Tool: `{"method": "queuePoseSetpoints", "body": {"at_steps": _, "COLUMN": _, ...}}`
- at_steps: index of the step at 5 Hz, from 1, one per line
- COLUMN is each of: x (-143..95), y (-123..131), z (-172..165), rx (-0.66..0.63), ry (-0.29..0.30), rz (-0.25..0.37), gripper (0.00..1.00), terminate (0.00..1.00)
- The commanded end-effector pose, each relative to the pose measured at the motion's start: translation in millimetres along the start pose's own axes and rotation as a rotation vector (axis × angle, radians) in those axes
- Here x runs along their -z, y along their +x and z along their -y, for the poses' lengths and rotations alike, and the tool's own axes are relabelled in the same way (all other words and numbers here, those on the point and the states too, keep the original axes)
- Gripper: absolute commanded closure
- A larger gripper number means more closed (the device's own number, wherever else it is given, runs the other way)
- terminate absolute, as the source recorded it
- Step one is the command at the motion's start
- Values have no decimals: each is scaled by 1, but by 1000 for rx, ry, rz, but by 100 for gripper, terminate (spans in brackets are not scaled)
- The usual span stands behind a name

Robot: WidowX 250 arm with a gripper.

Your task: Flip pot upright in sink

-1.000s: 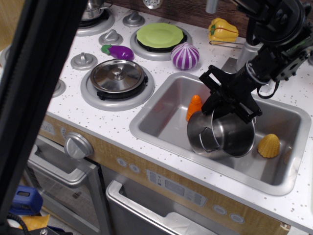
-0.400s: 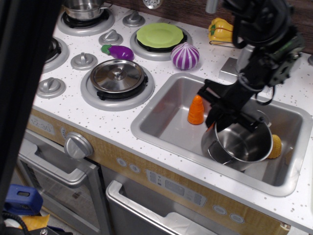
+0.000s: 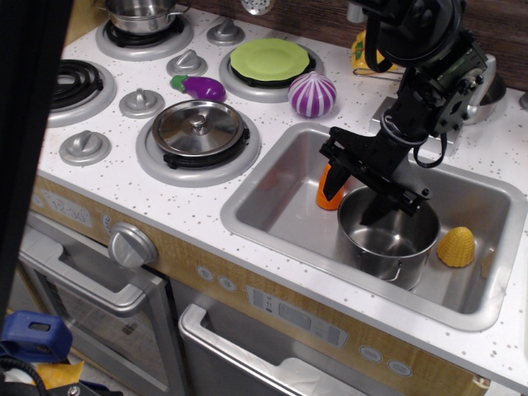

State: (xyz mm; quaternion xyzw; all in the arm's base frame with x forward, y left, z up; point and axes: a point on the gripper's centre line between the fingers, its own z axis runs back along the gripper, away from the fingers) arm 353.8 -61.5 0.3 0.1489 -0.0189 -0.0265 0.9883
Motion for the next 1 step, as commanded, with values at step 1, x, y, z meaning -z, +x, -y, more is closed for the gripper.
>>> {"method": "queuePoseSetpoints", "body": {"at_steps": 1, "x": -28, "y": 10, "z": -5, "rx": -18, "ry": -16, "rz": 79, "gripper": 0, "terminate": 100}}
